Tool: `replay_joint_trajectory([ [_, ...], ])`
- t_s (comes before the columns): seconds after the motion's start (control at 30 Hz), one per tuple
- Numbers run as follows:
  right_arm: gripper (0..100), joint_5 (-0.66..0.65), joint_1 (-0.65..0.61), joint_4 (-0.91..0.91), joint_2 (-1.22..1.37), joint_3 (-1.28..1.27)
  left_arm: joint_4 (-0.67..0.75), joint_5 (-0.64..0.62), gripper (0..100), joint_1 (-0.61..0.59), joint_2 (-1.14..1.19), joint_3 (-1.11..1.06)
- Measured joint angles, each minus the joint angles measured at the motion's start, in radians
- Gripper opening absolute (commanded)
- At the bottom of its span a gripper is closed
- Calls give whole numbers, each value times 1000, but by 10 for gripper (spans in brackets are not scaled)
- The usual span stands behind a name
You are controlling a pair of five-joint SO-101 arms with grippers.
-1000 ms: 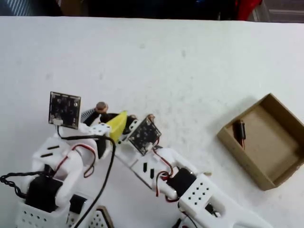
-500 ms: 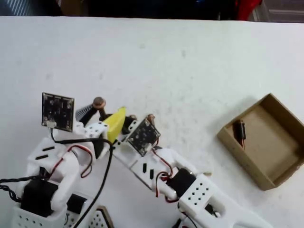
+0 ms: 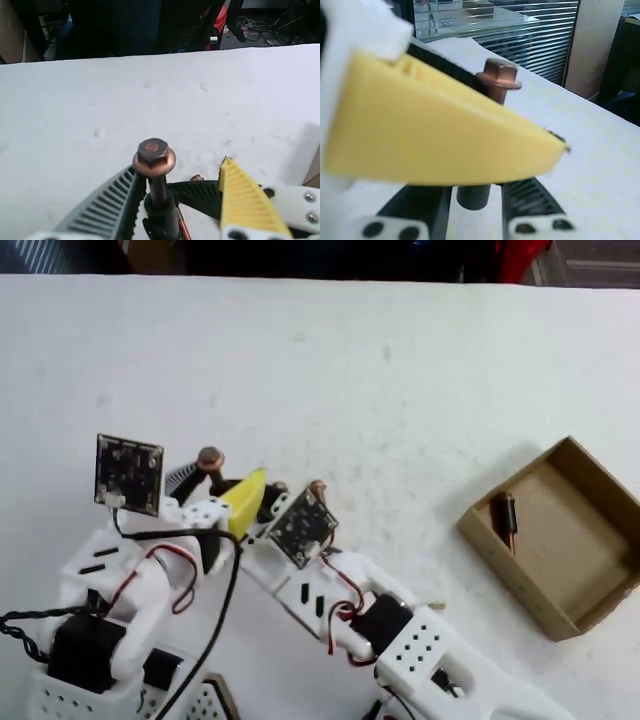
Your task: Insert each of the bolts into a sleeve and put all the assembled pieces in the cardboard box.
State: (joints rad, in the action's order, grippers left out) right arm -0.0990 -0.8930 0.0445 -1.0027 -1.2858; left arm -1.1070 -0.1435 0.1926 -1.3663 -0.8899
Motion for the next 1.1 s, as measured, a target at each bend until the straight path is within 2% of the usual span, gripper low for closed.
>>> replay_joint_trajectory([
  [0.5, 17, 0, -3, 2, 0, 0, 3, 20, 252, -41, -2, -46],
  [0.77, 17, -2, -2, 8, 0, -2, 94, 20, 251, -44, -2, -95],
  [1.1, 17, -2, -3, 8, 2, -2, 106, 21, 248, -64, -2, -95],
])
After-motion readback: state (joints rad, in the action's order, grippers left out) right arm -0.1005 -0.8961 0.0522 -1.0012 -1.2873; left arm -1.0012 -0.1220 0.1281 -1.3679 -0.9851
